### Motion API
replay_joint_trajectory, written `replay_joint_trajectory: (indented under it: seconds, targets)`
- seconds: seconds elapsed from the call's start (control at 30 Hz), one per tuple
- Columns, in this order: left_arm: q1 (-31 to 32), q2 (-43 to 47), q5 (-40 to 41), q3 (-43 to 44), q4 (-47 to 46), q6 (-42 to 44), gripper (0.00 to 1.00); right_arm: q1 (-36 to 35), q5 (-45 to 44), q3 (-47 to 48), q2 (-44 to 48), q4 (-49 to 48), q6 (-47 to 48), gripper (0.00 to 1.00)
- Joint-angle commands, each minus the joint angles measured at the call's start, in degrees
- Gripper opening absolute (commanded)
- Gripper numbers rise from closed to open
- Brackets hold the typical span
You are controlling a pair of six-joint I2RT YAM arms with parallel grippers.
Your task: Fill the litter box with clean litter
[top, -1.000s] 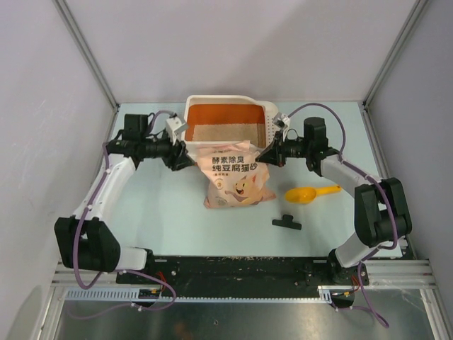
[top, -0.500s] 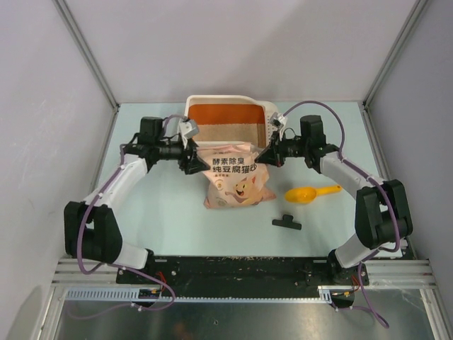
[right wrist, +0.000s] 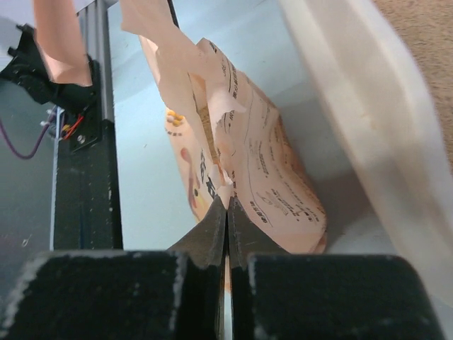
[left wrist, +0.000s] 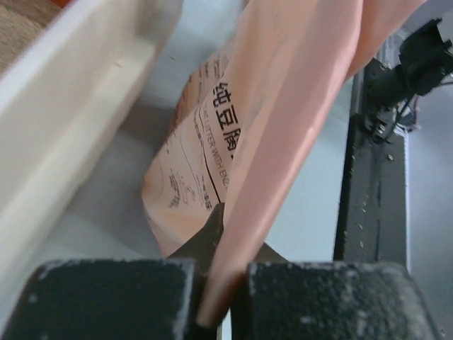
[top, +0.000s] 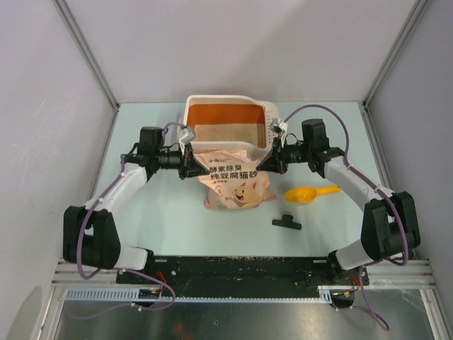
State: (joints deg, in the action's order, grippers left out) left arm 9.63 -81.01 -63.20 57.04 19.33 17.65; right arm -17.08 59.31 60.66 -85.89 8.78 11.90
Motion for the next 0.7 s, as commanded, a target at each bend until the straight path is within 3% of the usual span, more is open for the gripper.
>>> replay_joint_trajectory:
  seconds: [0.0, 0.27, 0.3, 0.33, 0.5, 0.67]
  targets:
    - [-1.63, 6.04, -0.35, -4.64, -0.08, -5.43, 0.00, 0.73, 2.48, -2.04, 4.76, 3.62, 5.32, 0.00]
    - [-1.54, 4.46, 1.50, -1.58, 0.53, -6.49, 0.00, 0.73, 5.38, -2.57, 1.25, -1.82, 7.00, 0.04]
    - [-1.46, 3.85, 1.50, -0.62, 0.62, -6.49, 0.00, 0.91, 5.47, -2.48, 0.55, -2.53, 6.47, 0.07]
    - [-1.45, 3.58, 1.33, -0.26, 0.71, -6.49, 0.01, 0.91, 5.90, -2.57, 0.46, -3.58, 6.12, 0.17]
    - [-1.46, 2.88, 1.50, 0.62, 1.41, -5.87, 0.01, -0.49, 5.73, -2.48, -1.12, -6.13, 6.12, 0.38]
    - [-1.45, 2.96, 1.50, 0.53, 1.41, -5.79, 0.01, -1.29, 5.03, -2.57, -2.79, -11.49, 3.75, 0.46]
